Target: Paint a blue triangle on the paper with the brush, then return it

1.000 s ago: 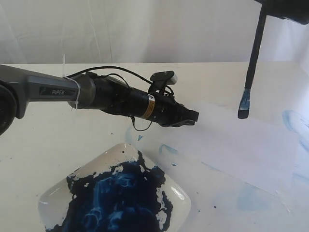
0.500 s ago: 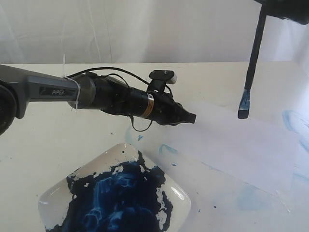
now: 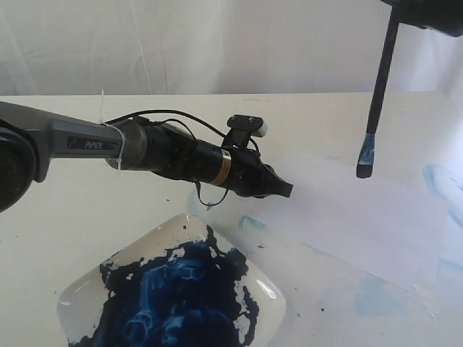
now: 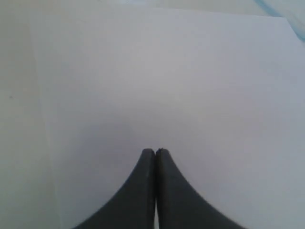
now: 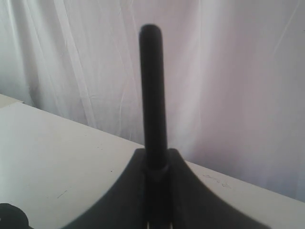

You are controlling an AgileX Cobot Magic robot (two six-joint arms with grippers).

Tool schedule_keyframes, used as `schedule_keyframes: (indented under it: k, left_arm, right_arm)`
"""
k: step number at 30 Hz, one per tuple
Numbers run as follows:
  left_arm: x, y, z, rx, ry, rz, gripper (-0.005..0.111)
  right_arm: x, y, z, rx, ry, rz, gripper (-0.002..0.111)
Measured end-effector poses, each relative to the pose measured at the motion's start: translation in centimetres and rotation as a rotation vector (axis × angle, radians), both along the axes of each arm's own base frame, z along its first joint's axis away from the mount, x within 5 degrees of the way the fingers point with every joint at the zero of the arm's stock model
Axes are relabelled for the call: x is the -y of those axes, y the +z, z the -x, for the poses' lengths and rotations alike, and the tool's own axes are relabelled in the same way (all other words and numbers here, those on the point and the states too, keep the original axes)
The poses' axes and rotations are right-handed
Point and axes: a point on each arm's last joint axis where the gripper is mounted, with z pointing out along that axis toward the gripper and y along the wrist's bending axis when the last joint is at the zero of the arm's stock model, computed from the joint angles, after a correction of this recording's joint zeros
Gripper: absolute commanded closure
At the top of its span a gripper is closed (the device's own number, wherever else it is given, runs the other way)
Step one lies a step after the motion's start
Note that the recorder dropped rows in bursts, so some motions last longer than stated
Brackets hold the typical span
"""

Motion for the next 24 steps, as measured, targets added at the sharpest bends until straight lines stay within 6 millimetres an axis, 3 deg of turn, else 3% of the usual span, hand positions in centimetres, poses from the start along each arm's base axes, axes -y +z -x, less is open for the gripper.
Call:
schedule_keyframes:
  k: [10, 24]
  left_arm:
    - [0.06, -0.79, 0.11, -0.010, -0.018, -0.007, 0.107]
    - [-0.03, -0.84, -0.06, 0.175, -0.125, -0.075, 0.107]
  right_arm:
    - [0.00, 0.00, 0.00, 0.000, 0.000, 0.000, 0.108]
    - [-0.05, 0.02, 0.05, 0.001, 0.008, -0.002, 0.108]
